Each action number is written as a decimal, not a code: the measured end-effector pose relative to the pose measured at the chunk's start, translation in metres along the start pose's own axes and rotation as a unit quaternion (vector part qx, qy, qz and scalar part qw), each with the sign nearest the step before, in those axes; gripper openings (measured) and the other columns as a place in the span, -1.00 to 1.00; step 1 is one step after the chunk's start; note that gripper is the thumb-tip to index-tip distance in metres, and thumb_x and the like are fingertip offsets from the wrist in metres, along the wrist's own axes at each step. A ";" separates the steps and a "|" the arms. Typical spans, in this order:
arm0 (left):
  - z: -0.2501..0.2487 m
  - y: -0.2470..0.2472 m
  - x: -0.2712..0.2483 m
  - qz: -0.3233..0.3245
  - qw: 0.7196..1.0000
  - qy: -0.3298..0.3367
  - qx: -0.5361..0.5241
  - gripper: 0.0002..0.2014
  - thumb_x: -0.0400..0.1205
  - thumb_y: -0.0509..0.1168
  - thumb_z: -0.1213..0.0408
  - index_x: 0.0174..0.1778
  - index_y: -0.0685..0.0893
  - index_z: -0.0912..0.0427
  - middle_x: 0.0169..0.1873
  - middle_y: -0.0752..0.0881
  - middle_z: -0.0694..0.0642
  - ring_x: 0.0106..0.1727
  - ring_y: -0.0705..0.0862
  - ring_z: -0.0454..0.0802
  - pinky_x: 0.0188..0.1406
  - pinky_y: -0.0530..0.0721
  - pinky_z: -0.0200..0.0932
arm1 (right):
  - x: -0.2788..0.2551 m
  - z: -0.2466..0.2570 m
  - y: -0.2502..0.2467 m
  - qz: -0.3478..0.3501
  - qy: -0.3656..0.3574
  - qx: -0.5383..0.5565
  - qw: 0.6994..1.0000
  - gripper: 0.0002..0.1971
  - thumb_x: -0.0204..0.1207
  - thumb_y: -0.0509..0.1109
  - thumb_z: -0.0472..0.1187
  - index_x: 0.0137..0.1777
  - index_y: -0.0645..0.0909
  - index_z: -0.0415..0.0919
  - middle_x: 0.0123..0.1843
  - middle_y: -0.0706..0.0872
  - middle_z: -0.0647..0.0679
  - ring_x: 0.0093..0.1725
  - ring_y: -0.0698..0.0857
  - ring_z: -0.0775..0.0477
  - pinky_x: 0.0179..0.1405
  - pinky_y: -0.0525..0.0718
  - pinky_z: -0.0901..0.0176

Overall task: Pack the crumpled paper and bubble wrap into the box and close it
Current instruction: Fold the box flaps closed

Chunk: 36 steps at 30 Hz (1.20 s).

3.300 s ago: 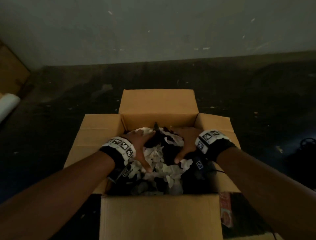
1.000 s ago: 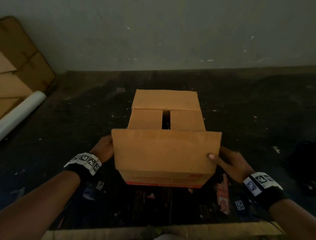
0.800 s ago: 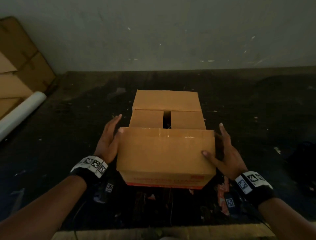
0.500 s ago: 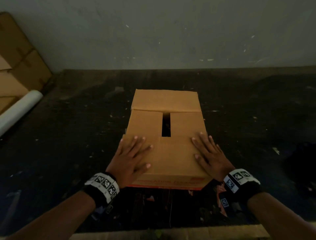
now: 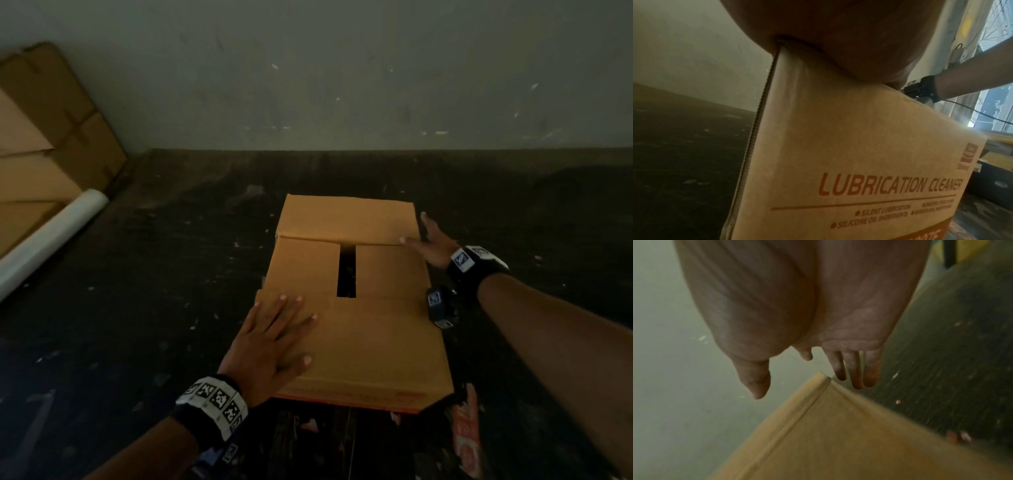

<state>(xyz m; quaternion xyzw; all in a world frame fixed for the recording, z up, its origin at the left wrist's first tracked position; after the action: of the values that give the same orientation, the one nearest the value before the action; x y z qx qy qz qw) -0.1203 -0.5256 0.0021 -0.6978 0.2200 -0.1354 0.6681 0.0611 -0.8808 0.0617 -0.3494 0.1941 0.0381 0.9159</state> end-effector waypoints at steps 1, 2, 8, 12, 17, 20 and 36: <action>-0.002 0.001 -0.001 0.002 1.000 0.004 0.001 -0.35 0.74 -0.21 -0.39 0.73 -0.27 -0.39 0.76 -0.33 -0.16 0.75 -0.39 -0.05 0.73 -0.17 0.34 | 0.003 0.003 0.000 -0.006 0.007 0.036 0.999 0.01 0.53 0.46 0.18 0.76 -0.19 0.11 0.78 0.07 -0.13 0.68 0.23 -0.31 0.60 0.26 -0.26; -0.003 0.002 0.000 -0.002 1.000 0.011 -0.001 -0.35 0.74 -0.21 -0.39 0.73 -0.26 -0.38 0.76 -0.32 -0.15 0.76 -0.38 -0.04 0.73 -0.16 0.35 | 0.004 0.005 0.001 -0.017 0.011 0.058 0.998 0.02 0.54 0.47 0.15 0.77 -0.19 0.08 0.78 0.08 -0.13 0.68 0.24 -0.31 0.58 0.26 -0.25; -0.003 -0.004 0.000 -0.038 0.996 -0.023 -0.079 -0.19 0.66 -0.03 -0.48 0.74 -0.27 -0.34 0.74 -0.41 0.00 0.75 -0.44 0.07 0.73 -0.11 0.40 | -0.021 0.014 -0.011 -0.103 -0.028 0.168 0.980 0.11 0.48 0.56 0.04 0.76 -0.23 0.03 0.70 0.31 -0.21 0.64 0.32 -0.31 0.56 0.24 -0.33; 0.002 -0.019 0.004 -0.061 0.949 -0.169 -0.258 0.26 0.36 0.44 -0.47 0.64 -0.47 -0.42 0.67 -0.55 -0.08 0.75 -0.35 0.27 0.66 0.01 0.43 | -0.059 0.004 -0.018 -0.077 -0.108 0.126 0.983 0.00 0.36 0.64 0.06 0.72 0.12 0.11 0.56 0.53 -0.07 0.43 0.56 -0.04 0.32 0.54 -0.02; 0.023 -0.040 0.022 -0.021 0.918 -0.251 -0.307 0.41 0.17 0.58 -0.45 0.51 -0.54 -0.61 0.75 -0.31 -0.01 0.75 0.04 0.36 0.51 0.30 0.61 | -0.109 -0.035 -0.002 -0.014 -0.087 -0.066 0.994 -0.08 0.24 0.62 0.31 0.59 0.28 0.37 0.70 0.18 0.08 0.61 0.34 -0.16 0.45 0.43 -0.23; 0.036 -0.039 0.035 0.031 0.916 -0.247 -0.315 0.36 0.15 0.52 -0.54 0.51 -0.49 -0.65 0.78 -0.07 0.08 0.73 0.15 0.30 0.50 0.32 0.63 | -0.129 -0.062 0.023 0.081 -0.048 -0.097 0.991 0.01 0.30 0.54 0.38 0.64 -0.05 0.54 0.76 -0.01 0.06 0.66 0.24 -0.22 0.52 0.36 -0.25; 0.011 -0.023 -0.020 0.111 0.907 -0.254 -0.316 0.08 0.50 0.29 -0.47 0.47 -0.59 -0.61 0.78 0.06 0.15 0.59 0.44 0.31 0.56 0.41 0.30 | -0.169 -0.078 0.073 0.116 0.022 -0.053 0.992 -0.04 0.26 0.28 0.57 0.35 -0.47 0.82 0.76 0.11 -0.11 0.52 0.46 -0.43 0.54 0.37 -0.39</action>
<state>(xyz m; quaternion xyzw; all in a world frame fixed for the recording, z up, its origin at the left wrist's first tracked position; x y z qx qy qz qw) -0.1299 -0.5061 0.0268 -0.8541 0.1501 0.1984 0.4568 -0.1355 -0.8654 0.0280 -0.3734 0.2507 0.1470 0.8810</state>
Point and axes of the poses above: each hand's wrist, its own x-axis towards the middle knuckle, its own y-axis out of the palm, z = x × y, the point moved 1 cm from there along x, towards the middle knuckle
